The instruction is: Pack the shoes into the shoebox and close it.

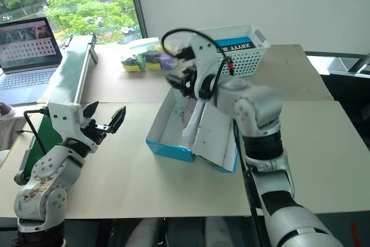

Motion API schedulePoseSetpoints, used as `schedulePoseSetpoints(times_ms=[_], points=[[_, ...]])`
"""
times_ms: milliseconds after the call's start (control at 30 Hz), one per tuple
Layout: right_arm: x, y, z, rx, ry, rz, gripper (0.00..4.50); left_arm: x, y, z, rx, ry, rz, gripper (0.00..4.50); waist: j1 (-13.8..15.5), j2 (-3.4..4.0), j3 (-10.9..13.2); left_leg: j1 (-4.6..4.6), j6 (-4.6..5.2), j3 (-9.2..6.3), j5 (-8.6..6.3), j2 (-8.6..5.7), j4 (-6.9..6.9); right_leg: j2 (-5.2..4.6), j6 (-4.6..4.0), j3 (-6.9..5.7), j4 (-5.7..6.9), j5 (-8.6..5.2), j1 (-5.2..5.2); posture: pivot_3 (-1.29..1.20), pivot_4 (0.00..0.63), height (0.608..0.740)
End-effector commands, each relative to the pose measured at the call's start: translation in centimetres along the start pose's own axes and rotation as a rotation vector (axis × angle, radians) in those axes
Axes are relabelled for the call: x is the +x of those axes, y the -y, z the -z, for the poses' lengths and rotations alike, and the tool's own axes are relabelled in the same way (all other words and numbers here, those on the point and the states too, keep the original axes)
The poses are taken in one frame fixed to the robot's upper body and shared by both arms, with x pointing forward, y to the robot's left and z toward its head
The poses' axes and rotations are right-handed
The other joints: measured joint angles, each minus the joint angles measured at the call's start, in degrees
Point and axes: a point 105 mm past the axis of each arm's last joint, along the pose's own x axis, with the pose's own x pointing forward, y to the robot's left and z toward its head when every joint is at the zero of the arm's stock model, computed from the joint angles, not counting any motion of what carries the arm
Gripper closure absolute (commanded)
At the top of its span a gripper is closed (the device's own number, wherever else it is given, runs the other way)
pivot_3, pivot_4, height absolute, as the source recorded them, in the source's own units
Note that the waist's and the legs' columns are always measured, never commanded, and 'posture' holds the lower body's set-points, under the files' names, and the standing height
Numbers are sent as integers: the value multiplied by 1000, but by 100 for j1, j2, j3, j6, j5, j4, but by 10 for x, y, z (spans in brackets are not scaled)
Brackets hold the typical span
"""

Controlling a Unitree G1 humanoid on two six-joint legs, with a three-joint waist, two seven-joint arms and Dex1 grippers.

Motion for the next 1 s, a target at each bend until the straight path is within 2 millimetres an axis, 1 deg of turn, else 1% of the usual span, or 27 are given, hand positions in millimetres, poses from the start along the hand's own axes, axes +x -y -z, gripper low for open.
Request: schedulePoseSetpoints(times_ms=[33, 200, 300, 367, 567, 667, 733, 1000], points=[[-23, -48, 37, -267, 14, -373, 1377, -15, -41, 12, 15, -74, -286, 0, 48, -7, -5, 2, 1, -3, -1, 0, -1, 0, 2, -4, -3, -1, 6, 0, 150, 737], [-19, -47, 42, -234, 61, -395, 1377, -19, -51, 13, 58, -111, -294, 0, 37, -11, -1, 11, -3, 0, 1, 3, 16, 6, -6, 7, 29, 3, -2, 0, 150, 737], [-11, -49, 56, -246, 49, -389, 1377, -26, -61, 20, 92, -162, -302, 0, 65, -13, -1, 52, -4, -3, 1, 4, 16, 8, -4, 4, 25, 2, 39, 0, 150, 737], [-8, -51, 60, -247, 46, -391, 1377, -29, -64, 23, 85, -183, -294, 0, 84, -13, -1, 75, -4, -4, 1, 5, 10, 7, -1, -1, 9, 1, 69, 0, 150, 737], [1, -52, 68, -205, 25, -364, 1377, -38, -81, 26, 106, -202, -333, 0, 111, -13, -1, 72, -5, -10, 0, 3, 4, 2, -3, -4, -3, 1, 71, 0, 150, 737], [4, -52, 73, -177, 14, -366, 636, -40, -86, 27, 116, -209, -337, 0, 112, -14, -1, 72, -5, -10, 0, 3, 4, 1, -3, -4, -3, 2, 71, 0, 150, 737], [5, -53, 72, -171, 23, -363, 47, -41, -89, 26, 116, -208, -343, 0, 111, -14, -1, 73, -5, -10, 0, 3, 3, 1, -3, -4, -4, 2, 71, 0, 150, 737], [15, -53, 71, -205, 48, -324, 47, -42, -105, 22, 139, -211, -370, 0, 107, -14, -1, 74, -5, -11, 0, 3, 1, 1, -3, -4, -3, 2, 71, 0, 150, 737]])
